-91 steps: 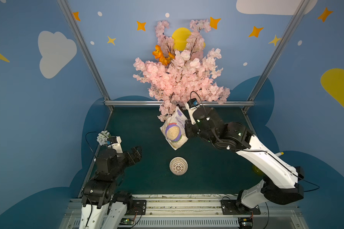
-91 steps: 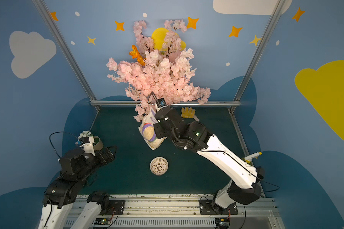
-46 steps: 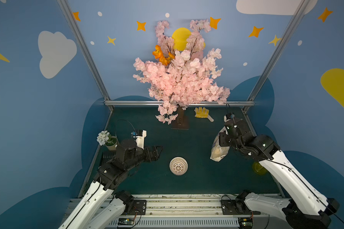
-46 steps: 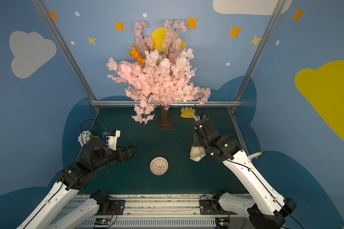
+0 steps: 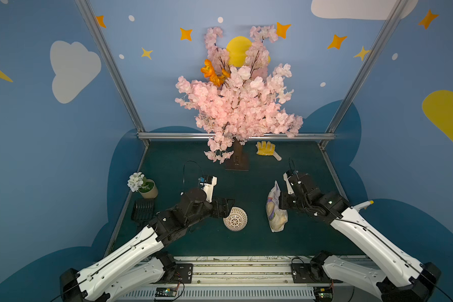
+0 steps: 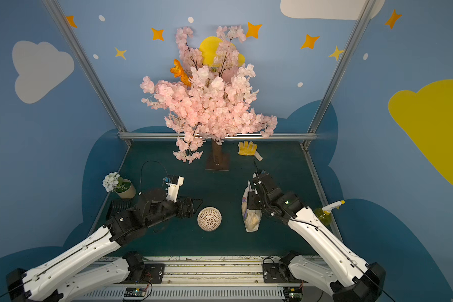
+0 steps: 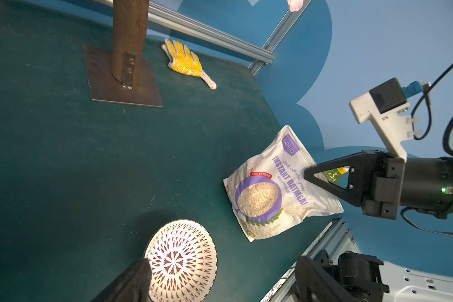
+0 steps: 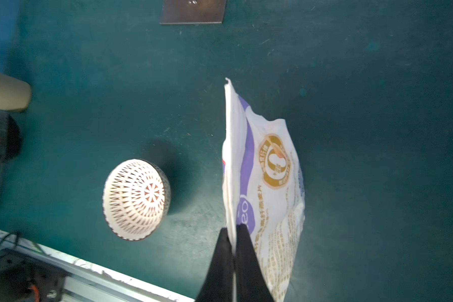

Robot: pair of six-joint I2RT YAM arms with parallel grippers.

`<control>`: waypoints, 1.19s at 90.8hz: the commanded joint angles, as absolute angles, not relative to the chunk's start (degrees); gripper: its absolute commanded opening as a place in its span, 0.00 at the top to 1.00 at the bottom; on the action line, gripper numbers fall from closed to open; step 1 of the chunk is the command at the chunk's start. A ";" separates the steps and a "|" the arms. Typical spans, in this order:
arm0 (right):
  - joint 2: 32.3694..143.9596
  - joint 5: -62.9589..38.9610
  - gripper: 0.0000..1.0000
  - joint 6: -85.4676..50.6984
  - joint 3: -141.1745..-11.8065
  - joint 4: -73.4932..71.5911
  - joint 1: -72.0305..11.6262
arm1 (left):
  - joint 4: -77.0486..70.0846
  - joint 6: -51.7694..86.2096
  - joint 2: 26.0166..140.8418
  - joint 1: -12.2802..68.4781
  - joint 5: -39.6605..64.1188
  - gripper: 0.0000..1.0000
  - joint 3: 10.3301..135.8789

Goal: Pour the oats into the breakfast bowl
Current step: Place the oats bag at the center of the board, then open the oats bag at the center of the board.

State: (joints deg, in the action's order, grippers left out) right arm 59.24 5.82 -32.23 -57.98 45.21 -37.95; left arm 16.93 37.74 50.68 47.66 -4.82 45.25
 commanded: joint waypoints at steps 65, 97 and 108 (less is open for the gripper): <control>46.08 9.05 0.61 -39.13 -51.98 38.06 -40.73 | 3.67 43.81 63.60 58.21 -11.95 0.21 46.64; 46.10 -8.57 0.69 -42.57 -47.72 28.21 -34.39 | 0.33 44.55 73.07 60.21 -8.71 0.37 51.79; 46.41 -10.22 0.77 -44.03 -46.31 25.64 -34.37 | -0.61 45.34 74.75 60.38 -8.17 0.40 52.30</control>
State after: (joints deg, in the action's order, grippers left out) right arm 46.50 -5.37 -41.85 -47.20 31.40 -34.59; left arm 1.48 44.66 73.89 60.12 -9.32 50.72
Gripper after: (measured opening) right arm 0.263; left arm 0.611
